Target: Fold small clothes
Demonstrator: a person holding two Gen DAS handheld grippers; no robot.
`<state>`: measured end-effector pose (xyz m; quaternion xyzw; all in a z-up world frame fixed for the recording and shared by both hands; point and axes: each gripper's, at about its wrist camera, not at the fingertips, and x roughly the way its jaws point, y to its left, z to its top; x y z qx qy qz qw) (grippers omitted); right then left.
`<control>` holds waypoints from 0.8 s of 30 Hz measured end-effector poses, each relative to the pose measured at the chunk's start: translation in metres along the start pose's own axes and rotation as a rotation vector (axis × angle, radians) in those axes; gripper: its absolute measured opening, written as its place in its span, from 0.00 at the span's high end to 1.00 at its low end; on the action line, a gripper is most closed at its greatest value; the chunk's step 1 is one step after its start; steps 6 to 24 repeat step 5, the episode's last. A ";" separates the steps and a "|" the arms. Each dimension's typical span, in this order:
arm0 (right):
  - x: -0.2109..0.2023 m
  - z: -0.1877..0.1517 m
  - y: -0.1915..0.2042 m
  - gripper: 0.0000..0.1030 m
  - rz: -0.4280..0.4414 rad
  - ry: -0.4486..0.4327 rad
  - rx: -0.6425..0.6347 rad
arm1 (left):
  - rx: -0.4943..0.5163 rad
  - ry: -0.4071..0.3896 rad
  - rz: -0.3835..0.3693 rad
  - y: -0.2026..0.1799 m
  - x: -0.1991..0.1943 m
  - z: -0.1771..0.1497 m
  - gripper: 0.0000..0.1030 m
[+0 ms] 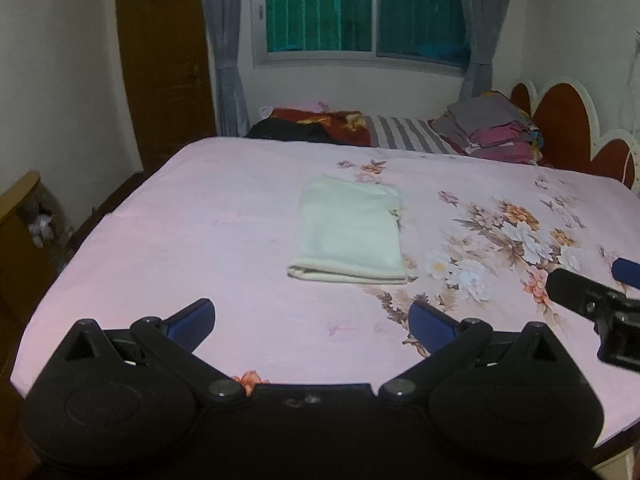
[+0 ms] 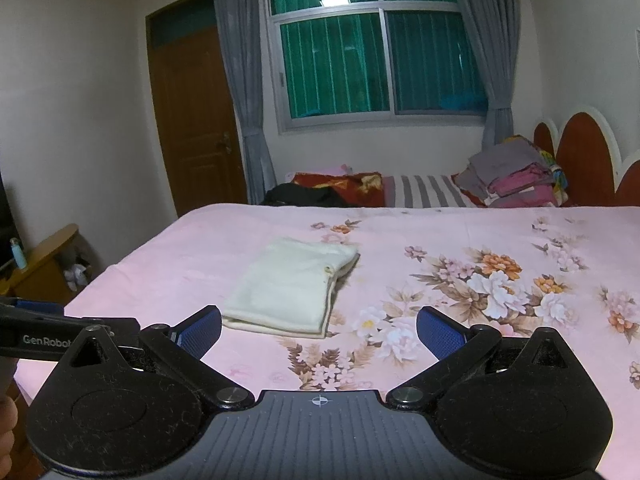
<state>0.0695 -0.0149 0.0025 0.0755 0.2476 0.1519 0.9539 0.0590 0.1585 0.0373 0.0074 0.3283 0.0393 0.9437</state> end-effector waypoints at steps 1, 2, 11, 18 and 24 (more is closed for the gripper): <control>0.001 0.000 -0.002 0.01 -0.004 0.001 0.003 | 0.008 -0.015 0.003 -0.001 0.002 0.000 0.01; 0.003 0.000 -0.003 0.01 -0.009 0.003 0.008 | 0.010 -0.030 0.004 -0.002 0.004 -0.001 0.01; 0.009 -0.002 -0.010 0.01 -0.024 0.013 0.013 | 0.015 -0.023 -0.008 -0.003 0.017 0.003 0.00; 0.009 -0.002 -0.010 0.01 -0.024 0.013 0.013 | 0.015 -0.023 -0.008 -0.003 0.017 0.003 0.00; 0.009 -0.002 -0.010 0.01 -0.024 0.013 0.013 | 0.015 -0.023 -0.008 -0.003 0.017 0.003 0.00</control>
